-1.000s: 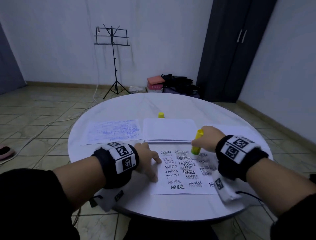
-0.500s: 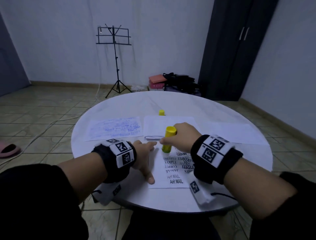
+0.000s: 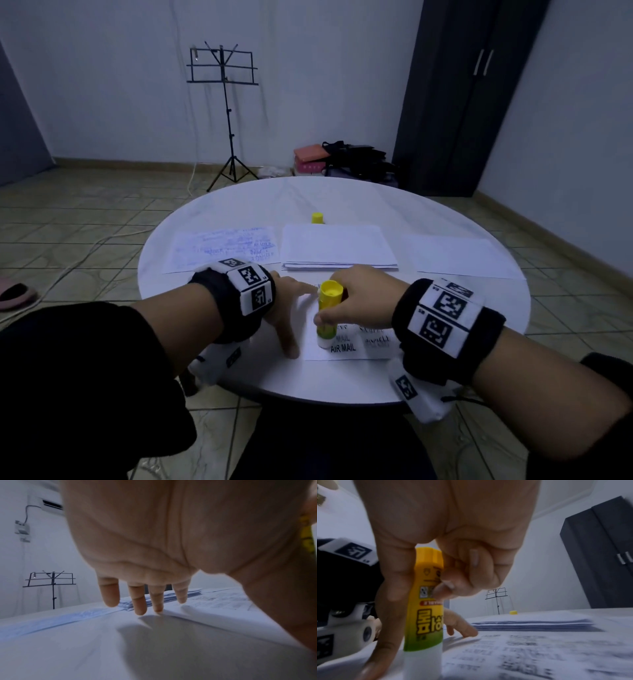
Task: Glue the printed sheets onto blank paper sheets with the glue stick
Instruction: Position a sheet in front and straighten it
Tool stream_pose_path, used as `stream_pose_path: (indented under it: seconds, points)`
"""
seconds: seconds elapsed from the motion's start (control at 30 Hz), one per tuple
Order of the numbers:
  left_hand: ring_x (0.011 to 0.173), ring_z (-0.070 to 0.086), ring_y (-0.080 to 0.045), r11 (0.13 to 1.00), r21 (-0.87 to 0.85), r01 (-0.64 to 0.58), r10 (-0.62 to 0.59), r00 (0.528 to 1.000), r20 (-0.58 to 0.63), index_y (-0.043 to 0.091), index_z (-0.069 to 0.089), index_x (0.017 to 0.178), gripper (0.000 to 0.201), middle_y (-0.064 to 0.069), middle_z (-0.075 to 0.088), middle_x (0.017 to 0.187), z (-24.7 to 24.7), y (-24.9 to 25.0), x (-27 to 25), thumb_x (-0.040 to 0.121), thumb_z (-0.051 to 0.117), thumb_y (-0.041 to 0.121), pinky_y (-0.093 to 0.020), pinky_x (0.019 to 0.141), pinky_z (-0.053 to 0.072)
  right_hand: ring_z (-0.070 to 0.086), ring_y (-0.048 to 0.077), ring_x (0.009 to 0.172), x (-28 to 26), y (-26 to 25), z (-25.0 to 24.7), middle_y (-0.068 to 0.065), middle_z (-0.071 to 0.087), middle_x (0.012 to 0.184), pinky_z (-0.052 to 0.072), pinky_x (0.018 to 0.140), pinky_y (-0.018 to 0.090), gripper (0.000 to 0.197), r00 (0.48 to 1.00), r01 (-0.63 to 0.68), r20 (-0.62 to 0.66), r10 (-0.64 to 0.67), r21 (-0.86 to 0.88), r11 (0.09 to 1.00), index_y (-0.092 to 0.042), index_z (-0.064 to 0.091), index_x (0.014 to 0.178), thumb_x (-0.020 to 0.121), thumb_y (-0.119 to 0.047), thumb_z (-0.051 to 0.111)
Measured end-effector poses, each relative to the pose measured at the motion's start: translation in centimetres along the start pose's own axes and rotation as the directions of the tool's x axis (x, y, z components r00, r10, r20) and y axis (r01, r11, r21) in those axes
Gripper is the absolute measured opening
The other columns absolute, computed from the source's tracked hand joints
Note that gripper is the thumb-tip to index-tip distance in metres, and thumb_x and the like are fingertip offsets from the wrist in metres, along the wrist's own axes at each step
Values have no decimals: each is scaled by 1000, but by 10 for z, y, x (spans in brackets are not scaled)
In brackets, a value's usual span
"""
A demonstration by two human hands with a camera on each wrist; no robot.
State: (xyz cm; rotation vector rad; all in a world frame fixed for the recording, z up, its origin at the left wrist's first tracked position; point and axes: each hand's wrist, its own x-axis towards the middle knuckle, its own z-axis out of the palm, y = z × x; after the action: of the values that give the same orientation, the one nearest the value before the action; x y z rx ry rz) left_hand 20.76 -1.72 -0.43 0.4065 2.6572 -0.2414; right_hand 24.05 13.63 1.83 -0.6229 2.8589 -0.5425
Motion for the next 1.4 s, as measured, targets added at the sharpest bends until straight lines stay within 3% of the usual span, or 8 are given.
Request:
stream_pose_path:
  seconds: [0.17, 0.4, 0.7, 0.87, 1.03, 1.13, 1.3, 1.4]
  points:
    - [137, 30, -24, 994, 103, 46, -50, 998, 37, 44, 19, 145, 114, 5, 32, 149, -7, 6, 5, 52, 82, 63, -42, 110, 28, 60, 17, 86, -25, 34, -15, 1, 65, 92, 49, 77, 32, 32, 995, -95, -3, 95, 0, 995, -12, 63, 89, 75, -39, 72]
    - [138, 24, -25, 981, 188, 50, -53, 999, 11, 45, 26, 142, 112, 4, 23, 148, -9, 13, 6, 48, 82, 64, -49, 111, 28, 63, 17, 92, -49, 83, -34, 0, 68, 97, 51, 87, 39, 31, 974, -225, 6, 225, 24, 974, -15, 68, 92, 72, -37, 74]
    - [136, 30, -23, 985, 169, 38, -46, 998, 45, 41, 28, 141, 110, 6, 33, 146, -10, 13, 9, 50, 85, 58, -46, 111, 30, 53, 21, 85, -13, 94, -46, 4, 57, 87, 39, 72, 28, 34, 924, -349, -147, 354, 61, 935, -8, 61, 86, 86, -42, 63]
    - [135, 32, -23, 983, 178, 43, -50, 998, 36, 40, 27, 142, 108, 5, 34, 146, -11, 16, 8, 51, 85, 57, -41, 111, 31, 48, 17, 72, -11, 92, -44, 2, 51, 80, 34, 60, 27, 35, 918, -386, -92, 387, 23, 922, -10, 53, 80, 87, -43, 60]
    - [135, 34, -21, 991, 124, 53, -60, 997, 52, 36, 24, 144, 111, 5, 30, 147, -12, 14, 8, 53, 86, 53, -39, 111, 31, 52, 18, 71, -42, 90, -48, 3, 58, 79, 40, 65, 27, 29, 925, -379, 8, 380, 64, 923, -11, 58, 83, 81, -39, 68]
    - [134, 36, -19, 992, 90, 85, -89, 995, 45, 31, 19, 146, 116, 5, 30, 148, -11, 13, 6, 54, 87, 51, -33, 108, 32, 49, 16, 58, -59, 92, -50, 3, 58, 70, 38, 55, 23, 24, 923, -384, 65, 379, 112, 916, -10, 61, 77, 78, -32, 71]
    - [130, 39, -20, 992, 88, 89, -92, 995, 39, 29, 30, 141, 105, 3, 35, 144, -12, 15, 1, 56, 85, 53, -32, 105, 34, 58, 11, 55, -67, 110, -51, -1, 67, 68, 40, 58, 22, 22, 900, -421, -4, 435, 243, 874, -14, 61, 93, 74, -17, 72]
    - [137, 27, -20, 991, 117, 69, -69, 998, -5, 33, 35, 139, 103, 6, 23, 149, -9, 15, -2, 52, 84, 59, -38, 112, 28, 59, 11, 70, -58, 123, -47, -1, 71, 78, 38, 63, 25, 36, 880, -452, -5, 474, 291, 843, -24, 50, 111, 80, -15, 67]
